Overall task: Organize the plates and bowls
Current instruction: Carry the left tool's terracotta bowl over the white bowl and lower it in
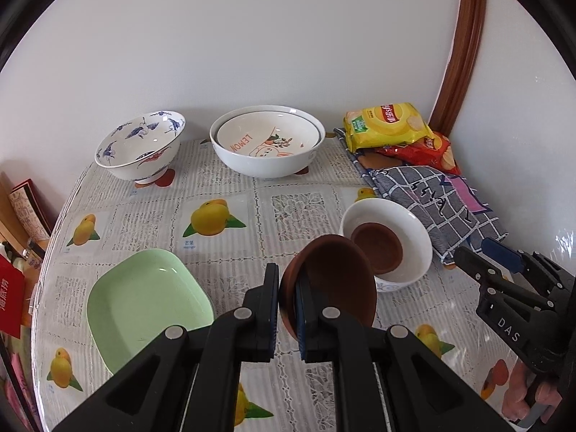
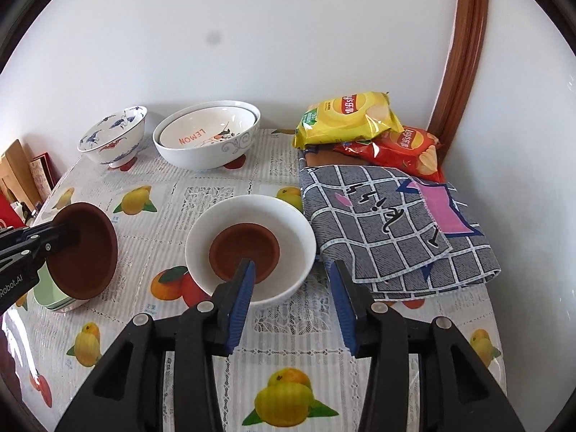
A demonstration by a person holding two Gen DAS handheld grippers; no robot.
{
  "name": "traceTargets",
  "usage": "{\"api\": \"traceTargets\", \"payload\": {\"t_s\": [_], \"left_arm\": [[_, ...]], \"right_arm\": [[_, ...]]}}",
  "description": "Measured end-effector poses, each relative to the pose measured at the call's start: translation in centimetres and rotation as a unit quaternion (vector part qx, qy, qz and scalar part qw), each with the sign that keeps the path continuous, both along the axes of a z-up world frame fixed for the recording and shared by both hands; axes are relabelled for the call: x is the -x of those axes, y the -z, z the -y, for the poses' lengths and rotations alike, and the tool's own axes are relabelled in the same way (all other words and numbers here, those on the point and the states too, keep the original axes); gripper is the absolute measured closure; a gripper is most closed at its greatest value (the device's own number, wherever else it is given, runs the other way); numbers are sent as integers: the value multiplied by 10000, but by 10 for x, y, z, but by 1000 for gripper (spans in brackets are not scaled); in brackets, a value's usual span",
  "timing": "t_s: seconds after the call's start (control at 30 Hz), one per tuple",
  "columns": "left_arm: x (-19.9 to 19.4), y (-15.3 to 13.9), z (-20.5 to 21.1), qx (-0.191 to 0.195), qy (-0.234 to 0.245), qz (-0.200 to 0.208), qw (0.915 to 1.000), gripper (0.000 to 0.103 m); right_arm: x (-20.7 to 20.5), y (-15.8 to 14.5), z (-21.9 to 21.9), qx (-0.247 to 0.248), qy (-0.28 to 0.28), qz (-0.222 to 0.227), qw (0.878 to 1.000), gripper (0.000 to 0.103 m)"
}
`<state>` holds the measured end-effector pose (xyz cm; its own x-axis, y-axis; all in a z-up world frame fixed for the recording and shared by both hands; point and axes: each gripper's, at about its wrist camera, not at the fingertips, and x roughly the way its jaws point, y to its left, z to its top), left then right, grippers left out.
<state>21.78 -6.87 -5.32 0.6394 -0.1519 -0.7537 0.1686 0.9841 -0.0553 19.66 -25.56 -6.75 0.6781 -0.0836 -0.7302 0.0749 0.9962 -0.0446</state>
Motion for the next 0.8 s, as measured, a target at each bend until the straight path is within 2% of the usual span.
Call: {"api": "traceTargets", "payload": {"t_s": [0.37,0.8], "left_arm": [[15,-3,19,104,209,19,9997,94],[-28,29,39,223,318,-329,9987,94]], "right_arm": [[37,-7,27,-173,292,-8,9994,55],[28,26,63,-388,633,-272,9969,54]]}}
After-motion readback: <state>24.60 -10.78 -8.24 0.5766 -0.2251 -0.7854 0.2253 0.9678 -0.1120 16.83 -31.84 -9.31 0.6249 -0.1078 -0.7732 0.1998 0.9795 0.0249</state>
